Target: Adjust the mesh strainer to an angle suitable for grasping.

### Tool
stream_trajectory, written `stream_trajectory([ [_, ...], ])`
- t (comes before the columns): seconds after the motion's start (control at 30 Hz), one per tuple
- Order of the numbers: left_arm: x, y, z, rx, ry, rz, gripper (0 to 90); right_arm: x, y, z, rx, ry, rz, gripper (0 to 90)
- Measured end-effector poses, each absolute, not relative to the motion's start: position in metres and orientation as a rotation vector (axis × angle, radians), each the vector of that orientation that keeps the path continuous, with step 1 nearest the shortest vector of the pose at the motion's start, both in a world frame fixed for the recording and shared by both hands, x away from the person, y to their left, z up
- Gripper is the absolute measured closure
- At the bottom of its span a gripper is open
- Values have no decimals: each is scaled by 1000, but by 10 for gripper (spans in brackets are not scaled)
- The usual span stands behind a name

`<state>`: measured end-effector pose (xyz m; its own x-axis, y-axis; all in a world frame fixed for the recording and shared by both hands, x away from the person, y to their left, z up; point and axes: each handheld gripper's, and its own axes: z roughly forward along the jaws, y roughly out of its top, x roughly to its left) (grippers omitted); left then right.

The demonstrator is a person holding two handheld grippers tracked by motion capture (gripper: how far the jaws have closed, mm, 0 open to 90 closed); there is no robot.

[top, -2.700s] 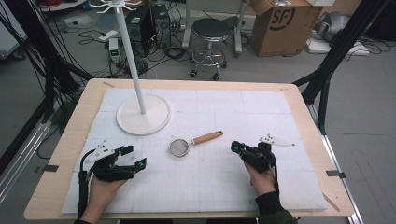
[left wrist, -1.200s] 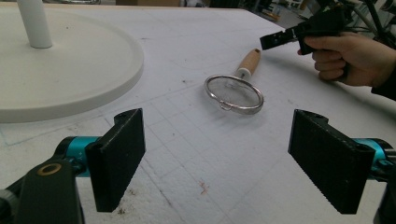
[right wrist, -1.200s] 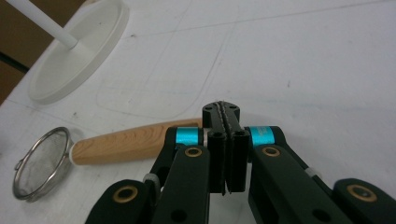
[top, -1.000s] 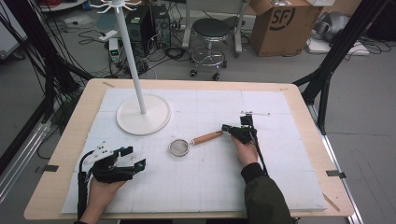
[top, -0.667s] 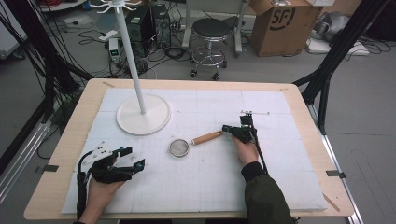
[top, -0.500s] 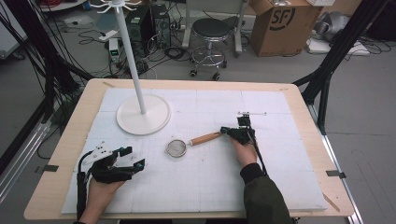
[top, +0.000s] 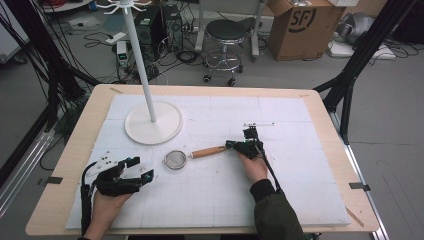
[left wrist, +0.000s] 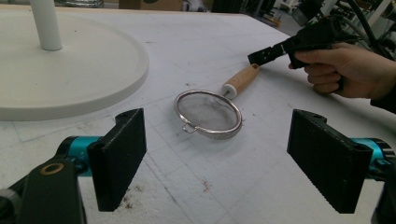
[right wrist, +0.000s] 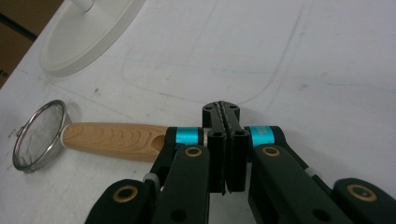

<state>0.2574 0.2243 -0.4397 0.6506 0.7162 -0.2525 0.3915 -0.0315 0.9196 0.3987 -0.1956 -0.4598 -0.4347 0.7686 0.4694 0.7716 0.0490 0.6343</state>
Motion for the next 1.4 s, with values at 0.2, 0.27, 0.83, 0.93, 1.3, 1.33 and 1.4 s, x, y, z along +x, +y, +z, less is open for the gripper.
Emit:
stream_trajectory([
  [0.2, 257, 226, -440, 1645, 930, 333, 203, 393, -188, -461, -1670, -2234, -1386, 895],
  [0.27, 257, 226, -440, 1649, 927, 333, 203, 391, -183, -461, -1666, -2228, -1388, 895],
  [0.83, 255, 228, -439, 1646, 937, 331, 210, 391, -154, -461, -1639, -2236, -1388, 895],
  [0.93, 255, 227, -439, 1647, 933, 333, 210, 393, -148, -461, -1640, -2241, -1388, 895],
  [1.3, 254, 229, -439, 1644, 939, 330, 211, 400, -131, -461, -1616, -2258, -1378, 895],
  [1.33, 254, 229, -439, 1644, 940, 330, 211, 400, -129, -461, -1615, -2258, -1373, 895],
  [1.4, 254, 230, -439, 1643, 942, 332, 212, 401, -127, -461, -1612, -2260, -1373, 895],
])
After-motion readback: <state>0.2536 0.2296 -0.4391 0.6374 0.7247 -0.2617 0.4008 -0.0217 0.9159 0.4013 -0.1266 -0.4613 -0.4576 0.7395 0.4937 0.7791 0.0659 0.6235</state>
